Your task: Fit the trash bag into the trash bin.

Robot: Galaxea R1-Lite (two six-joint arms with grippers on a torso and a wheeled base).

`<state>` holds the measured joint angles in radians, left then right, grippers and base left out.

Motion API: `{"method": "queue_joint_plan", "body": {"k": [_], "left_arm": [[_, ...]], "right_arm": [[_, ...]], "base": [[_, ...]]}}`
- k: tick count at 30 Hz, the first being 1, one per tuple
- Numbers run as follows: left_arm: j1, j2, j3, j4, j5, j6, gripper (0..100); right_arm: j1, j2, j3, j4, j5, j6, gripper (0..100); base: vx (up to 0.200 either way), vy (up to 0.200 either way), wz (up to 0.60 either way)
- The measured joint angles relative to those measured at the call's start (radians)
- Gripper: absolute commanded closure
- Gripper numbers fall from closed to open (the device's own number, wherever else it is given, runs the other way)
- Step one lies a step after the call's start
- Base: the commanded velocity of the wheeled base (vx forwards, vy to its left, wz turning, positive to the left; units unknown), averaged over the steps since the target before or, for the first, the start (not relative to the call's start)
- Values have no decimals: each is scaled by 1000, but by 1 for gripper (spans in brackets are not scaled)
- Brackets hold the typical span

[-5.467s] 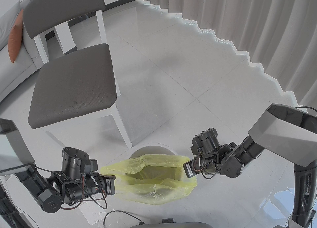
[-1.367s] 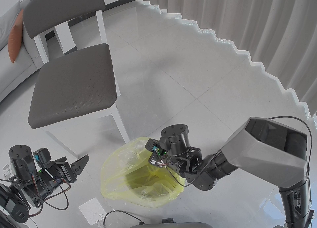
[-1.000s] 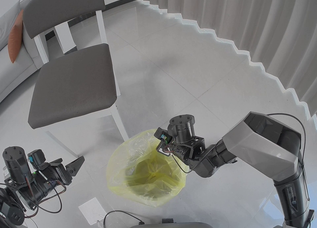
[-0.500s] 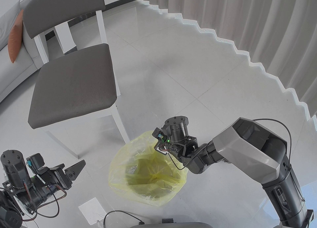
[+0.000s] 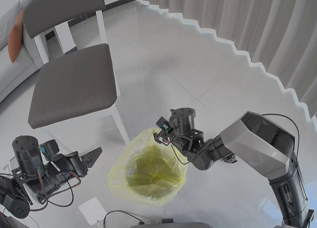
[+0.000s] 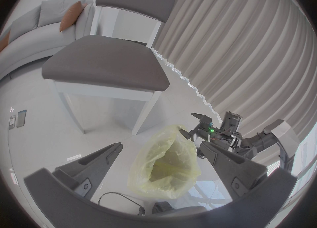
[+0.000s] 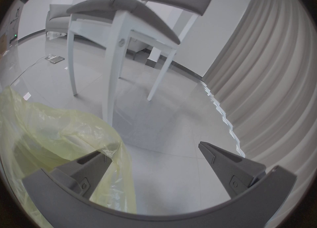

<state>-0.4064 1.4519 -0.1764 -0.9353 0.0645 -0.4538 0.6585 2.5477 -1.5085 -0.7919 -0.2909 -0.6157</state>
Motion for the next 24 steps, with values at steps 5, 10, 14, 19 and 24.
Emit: {"method": "queue_joint_plan", "body": {"k": [5, 10, 14, 19, 24], "left_arm": [[-26, 100, -69, 8, 35, 52, 0], [-33, 193, -109, 13, 43, 136, 0], [-21, 276, -144, 16, 31, 223, 0], [-3, 382, -188, 10, 20, 292, 0], [8, 453, -226, 19, 15, 310, 0]], "right_arm": [[-33, -74, 120, -52, 3, 108, 0], [-76, -176, 256, -24, 31, 309, 0], [-113, -264, 391, 49, 98, 519, 0], [-145, -324, 484, 95, 157, 649, 0], [-139, -340, 475, 132, 173, 659, 0]], "base": [[0, 0, 0], [0, 0, 0], [0, 0, 0], [0, 0, 0], [0, 0, 0]]}}
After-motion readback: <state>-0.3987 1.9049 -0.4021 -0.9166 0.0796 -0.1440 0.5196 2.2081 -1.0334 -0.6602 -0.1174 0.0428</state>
